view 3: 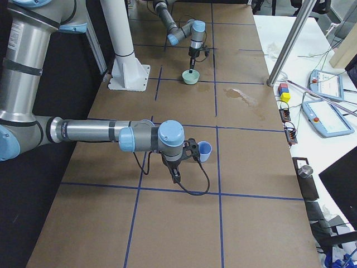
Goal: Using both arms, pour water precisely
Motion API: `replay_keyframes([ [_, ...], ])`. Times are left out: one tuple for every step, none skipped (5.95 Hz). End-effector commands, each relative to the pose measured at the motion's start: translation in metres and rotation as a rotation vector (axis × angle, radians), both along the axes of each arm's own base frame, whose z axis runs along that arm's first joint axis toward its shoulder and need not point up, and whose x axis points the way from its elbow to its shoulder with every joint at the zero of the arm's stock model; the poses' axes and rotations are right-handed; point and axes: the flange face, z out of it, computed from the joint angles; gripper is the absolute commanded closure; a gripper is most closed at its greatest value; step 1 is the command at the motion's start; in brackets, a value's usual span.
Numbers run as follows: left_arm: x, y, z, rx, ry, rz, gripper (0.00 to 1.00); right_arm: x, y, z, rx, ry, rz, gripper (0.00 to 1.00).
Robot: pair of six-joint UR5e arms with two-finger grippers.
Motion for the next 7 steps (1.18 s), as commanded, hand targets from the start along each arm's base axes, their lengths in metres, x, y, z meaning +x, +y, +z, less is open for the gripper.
replay_keyframes([
  [0.0, 0.0, 0.0, 0.0, 0.0, 0.0, 0.56, -0.006, 0.0, -0.002, 0.0, -0.023, -0.014, 0.0],
  [-0.001, -0.001, 0.0, -0.001, 0.002, -0.003, 0.34, -0.009, -0.002, -0.006, 0.031, -0.03, -0.02, 0.0],
  [-0.006, -0.001, -0.007, 0.004, 0.018, -0.008, 0.15, -0.011, 0.001, -0.009, 0.121, -0.036, -0.028, 0.0],
  [-0.022, 0.002, -0.021, 0.012, 0.048, -0.024, 0.13, -0.014, 0.001, -0.011, 0.128, -0.04, 0.008, 0.0],
  [-0.039, 0.002, -0.025, 0.006, 0.065, -0.046, 0.07, -0.026, 0.004, -0.017, 0.126, -0.054, 0.057, 0.0],
  [-0.06, 0.005, -0.024, 0.015, 0.079, -0.06, 0.04, -0.046, 0.006, -0.027, 0.124, -0.074, 0.113, 0.01],
  [-0.081, 0.011, -0.021, 0.025, 0.093, -0.069, 0.04, -0.078, 0.006, -0.04, 0.123, -0.088, 0.171, 0.01],
])
